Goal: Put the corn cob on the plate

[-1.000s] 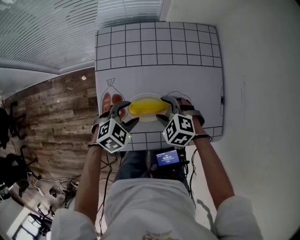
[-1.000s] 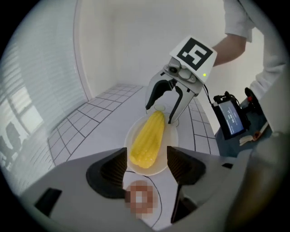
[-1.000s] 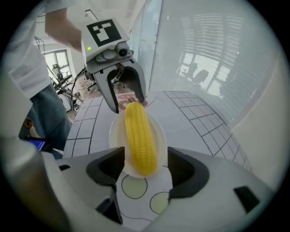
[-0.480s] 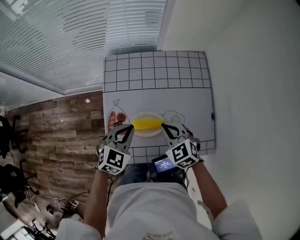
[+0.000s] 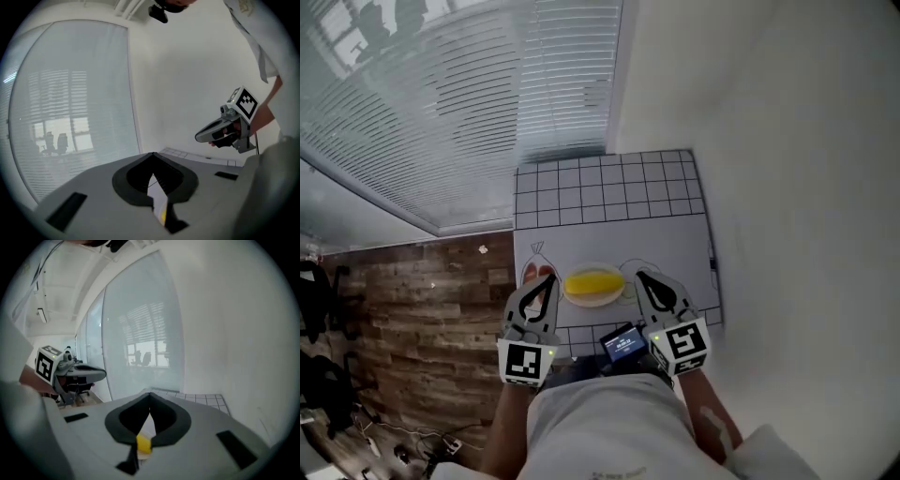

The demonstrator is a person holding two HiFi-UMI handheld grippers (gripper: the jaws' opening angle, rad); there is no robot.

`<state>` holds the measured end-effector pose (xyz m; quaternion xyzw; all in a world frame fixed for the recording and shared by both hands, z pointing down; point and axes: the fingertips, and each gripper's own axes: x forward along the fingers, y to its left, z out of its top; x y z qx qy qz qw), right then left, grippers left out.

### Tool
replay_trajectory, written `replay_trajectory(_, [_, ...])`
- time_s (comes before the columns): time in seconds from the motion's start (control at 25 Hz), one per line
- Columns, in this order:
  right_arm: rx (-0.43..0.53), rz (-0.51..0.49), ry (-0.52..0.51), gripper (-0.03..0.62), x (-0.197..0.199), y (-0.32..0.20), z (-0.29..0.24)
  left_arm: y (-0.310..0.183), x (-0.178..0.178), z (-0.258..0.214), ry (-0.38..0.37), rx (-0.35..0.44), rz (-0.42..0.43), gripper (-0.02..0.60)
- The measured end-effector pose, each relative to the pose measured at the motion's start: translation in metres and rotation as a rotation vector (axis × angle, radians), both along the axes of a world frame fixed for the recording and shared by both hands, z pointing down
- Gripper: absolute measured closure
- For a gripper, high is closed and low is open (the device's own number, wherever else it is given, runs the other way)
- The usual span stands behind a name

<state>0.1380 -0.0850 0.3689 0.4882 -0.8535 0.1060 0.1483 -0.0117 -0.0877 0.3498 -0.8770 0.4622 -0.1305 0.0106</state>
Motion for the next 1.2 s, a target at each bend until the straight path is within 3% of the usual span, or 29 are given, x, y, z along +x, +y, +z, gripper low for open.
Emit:
replay_trajectory(0.12, [0.075, 0.018, -0.017, 0.588, 0.004, 0.001, -0.021, 0.0, -0.007, -0.015, 0.133, -0.022, -0.041, 0.574])
replay_trajectory(0.24, [0.11, 0.05, -0.029, 0.588, 0.011, 0.002, -0.032, -0.001, -0.009, -0.026, 0.18, 0.0, -0.057, 0.574])
replay_trajectory(0.4, [0.132, 0.072, -0.054, 0.588, 0.013, 0.001, -0.043, -0.004, -0.008, -0.043, 0.183, 0.045, -0.057, 0.574])
replay_trajectory(0.8, [0.147, 0.104, -0.113, 0.588, 0.017, -0.001, -0.051, 0.0, -0.017, -0.041, 0.191, 0.027, -0.076, 0.574])
replay_trajectory(1.2, [0.181, 0.157, -0.08, 0.588, 0.027, -0.007, -0.056, -0.007, -0.029, -0.036, 0.166, 0.04, -0.101, 0.574])
